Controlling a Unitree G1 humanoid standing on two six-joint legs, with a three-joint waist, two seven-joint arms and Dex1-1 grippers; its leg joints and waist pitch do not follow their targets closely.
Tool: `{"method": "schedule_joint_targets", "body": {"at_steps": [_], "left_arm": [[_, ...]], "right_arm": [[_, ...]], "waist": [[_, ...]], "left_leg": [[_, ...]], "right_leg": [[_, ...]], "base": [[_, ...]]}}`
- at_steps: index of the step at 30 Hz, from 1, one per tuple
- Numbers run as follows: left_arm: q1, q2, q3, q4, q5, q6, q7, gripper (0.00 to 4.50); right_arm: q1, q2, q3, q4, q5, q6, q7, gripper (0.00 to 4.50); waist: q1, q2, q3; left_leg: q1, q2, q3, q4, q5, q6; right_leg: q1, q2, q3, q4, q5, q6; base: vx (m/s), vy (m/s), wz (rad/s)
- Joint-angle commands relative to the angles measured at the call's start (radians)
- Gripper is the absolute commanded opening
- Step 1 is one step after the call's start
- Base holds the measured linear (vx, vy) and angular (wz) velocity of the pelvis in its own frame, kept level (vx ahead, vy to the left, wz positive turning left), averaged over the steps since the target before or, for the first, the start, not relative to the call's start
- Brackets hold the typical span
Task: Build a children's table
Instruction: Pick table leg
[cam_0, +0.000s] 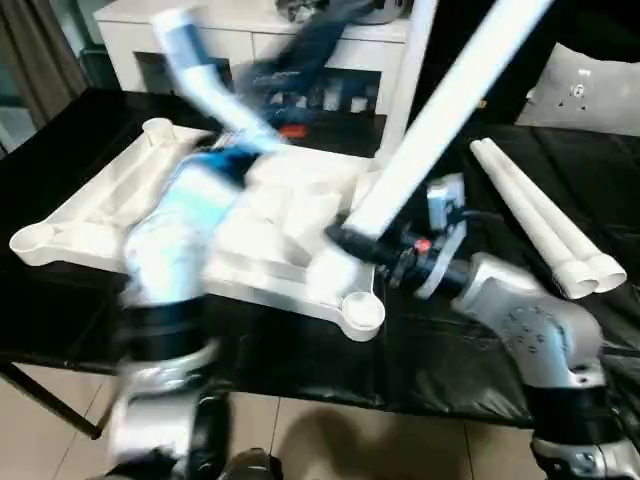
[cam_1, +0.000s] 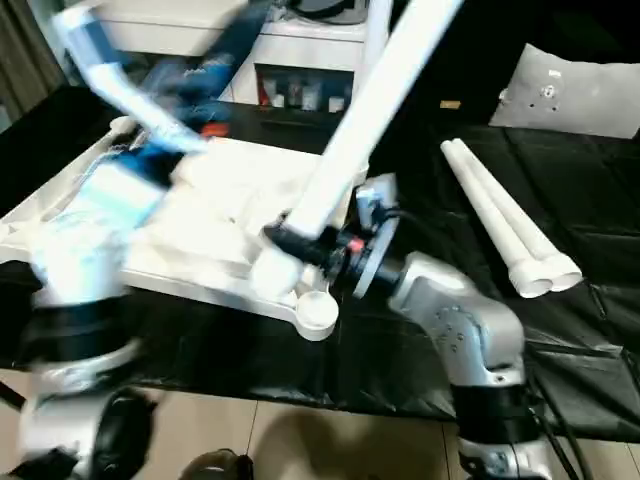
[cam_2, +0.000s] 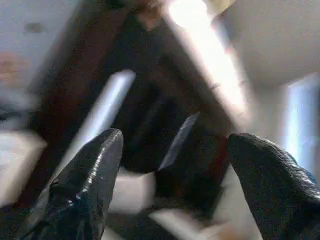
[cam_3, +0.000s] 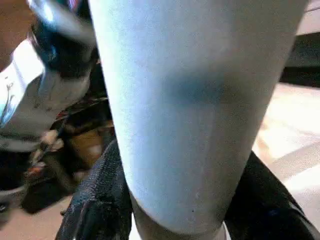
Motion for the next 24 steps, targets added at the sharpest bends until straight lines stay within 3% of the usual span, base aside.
{"method": "schedule_joint_targets", "body": {"at_steps": [1,5,6,8,9,10,13,14,15,17,18,19,22,23,24], "left_arm": [[0.07,0.05,-0.062,-0.041,0.132,0.025,0.039,3.77],[0.186,0.091,-0.097,-0.093,0.208,0.02,0.103,3.77],[0.215,0.099,-0.109,-0.104,0.23,0.02,0.122,3.77],[0.279,0.113,-0.14,-0.134,0.276,0.017,0.152,3.77],[0.279,0.113,-0.14,-0.134,0.276,0.017,0.152,3.77],[0.363,0.118,-0.183,-0.176,0.347,0.005,0.194,3.77],[0.425,0.108,-0.206,-0.193,0.395,-0.005,0.23,3.77],[0.436,0.111,-0.217,-0.19,0.414,-0.013,0.232,3.77],[0.444,0.115,-0.226,-0.187,0.428,-0.019,0.232,3.77],[0.446,0.169,-0.28,-0.166,0.463,-0.062,0.17,3.77],[0.446,0.169,-0.28,-0.166,0.463,-0.062,0.17,3.77],[0.446,0.182,-0.293,-0.162,0.46,-0.079,0.14,3.77],[0.465,0.156,-0.281,-0.183,0.445,-0.068,0.148,3.77],[0.465,0.156,-0.281,-0.183,0.445,-0.068,0.148,3.77],[0.476,0.138,-0.266,-0.189,0.454,-0.063,0.181,3.77]], "right_arm": [[0.022,-0.001,-0.014,-0.058,-0.069,-0.039,-0.078,1.91],[0.07,0.016,0.007,-0.119,-0.136,-0.067,-0.176,1.91],[0.082,0.02,0.017,-0.129,-0.162,-0.071,-0.209,1.91],[0.11,0.04,0.021,-0.143,-0.213,-0.081,-0.291,1.91],[0.11,0.04,0.021,-0.143,-0.213,-0.081,-0.291,1.91],[0.143,0.075,0.01,-0.152,-0.262,-0.071,-0.399,1.91],[0.171,0.089,0.007,-0.169,-0.289,-0.072,-0.447,1.91],[0.18,0.096,0.005,-0.176,-0.29,-0.076,-0.457,1.91],[0.186,0.102,0.002,-0.18,-0.29,-0.079,-0.463,1.91],[0.198,0.098,0.013,-0.186,-0.305,-0.098,-0.465,1.91],[0.198,0.098,0.013,-0.186,-0.305,-0.098,-0.465,1.91],[0.203,0.099,0.015,-0.187,-0.305,-0.112,-0.462,1.91],[0.232,0.119,0.004,-0.207,-0.304,-0.115,-0.497,1.91],[0.232,0.119,0.004,-0.207,-0.304,-0.115,-0.497,1.91],[0.248,0.135,-0.007,-0.221,-0.301,-0.103,-0.524,1.91]], "waist": [[-0.007,0.025,-0.071],[-0.012,0.032,-0.073],[-0.014,0.04,-0.068],[-0.017,0.041,-0.068],[-0.021,0.041,-0.066],[-0.026,0.045,-0.066],[-0.042,0.049,-0.063],[-0.042,0.06,-0.065],[-0.049,0.054,-0.062],[-0.056,0.076,-0.058],[-0.059,0.069,-0.057],[-0.065,0.095,-0.056],[-0.083,0.084,-0.054],[-0.085,0.086,-0.054],[-0.092,0.075,-0.057]], "left_leg": [[0.04,0.053,-0.037,-0.087,-0.403,-0.109],[0.047,0.052,-0.036,-0.086,-0.432,-0.114],[0.041,0.053,-0.038,-0.089,-0.442,-0.113],[0.038,0.053,-0.038,-0.091,-0.44,-0.107],[0.038,0.048,-0.035,-0.091,-0.452,-0.098],[0.038,0.048,-0.036,-0.091,-0.45,-0.098],[0.036,0.044,-0.035,-0.092,-0.464,-0.093],[0.039,0.043,-0.037,-0.091,-0.469,-0.093],[0.037,0.041,-0.037,-0.092,-0.48,-0.089],[0.042,0.039,-0.044,-0.092,-0.516,-0.089],[0.043,0.039,-0.043,-0.092,-0.529,-0.087],[0.04,0.037,-0.046,-0.091,-0.53,-0.085],[0.043,0.034,-0.04,-0.086,-0.53,-0.071],[0.042,0.033,-0.042,-0.086,-0.523,-0.067],[0.033,0.032,-0.042,-0.086,-0.501,-0.058]], "right_leg": [[0.022,-0.054,0.043,-0.094,-0.331,-0.064],[0.018,-0.051,0.042,-0.094,-0.312,-0.086],[0.02,-0.049,0.042,-0.095,-0.294,-0.096],[0.02,-0.049,0.043,-0.094,-0.292,-0.094],[0.019,-0.049,0.043,-0.099,-0.327,-0.09],[0.018,-0.051,0.045,-0.101,-0.35,-0.087],[0.018,-0.048,0.044,-0.112,-0.402,-0.06],[0.015,-0.049,0.044,-0.113,-0.413,-0.055],[0.015,-0.047,0.043,-0.118,-0.436,-0.046],[0.011,-0.046,0.04,-0.124,-0.474,-0.034],[0.009,-0.044,0.039,-0.129,-0.487,-0.028],[0.012,-0.047,0.039,-0.121,-0.501,-0.029],[0.006,-0.046,0.04,-0.131,-0.535,-0.034],[0.008,-0.048,0.039,-0.13,-0.542,-0.036],[0.014,-0.048,0.038,-0.129,-0.55,-0.033]], "base": [[0.0,0.0,0.0],[0.0,0.0,0.0],[0.0,0.0,0.0],[0.0,0.0,0.0],[0.0,0.0,0.0],[0.0,0.0,0.0],[0.0,0.0,0.0],[0.0,0.0,0.0],[0.0,0.0,0.0],[0.0,0.0,0.0],[0.0,0.0,0.0],[0.0,0.0,0.0],[0.0,0.0,0.0],[0.0,0.0,0.0],[0.0,0.0,0.0]]}}
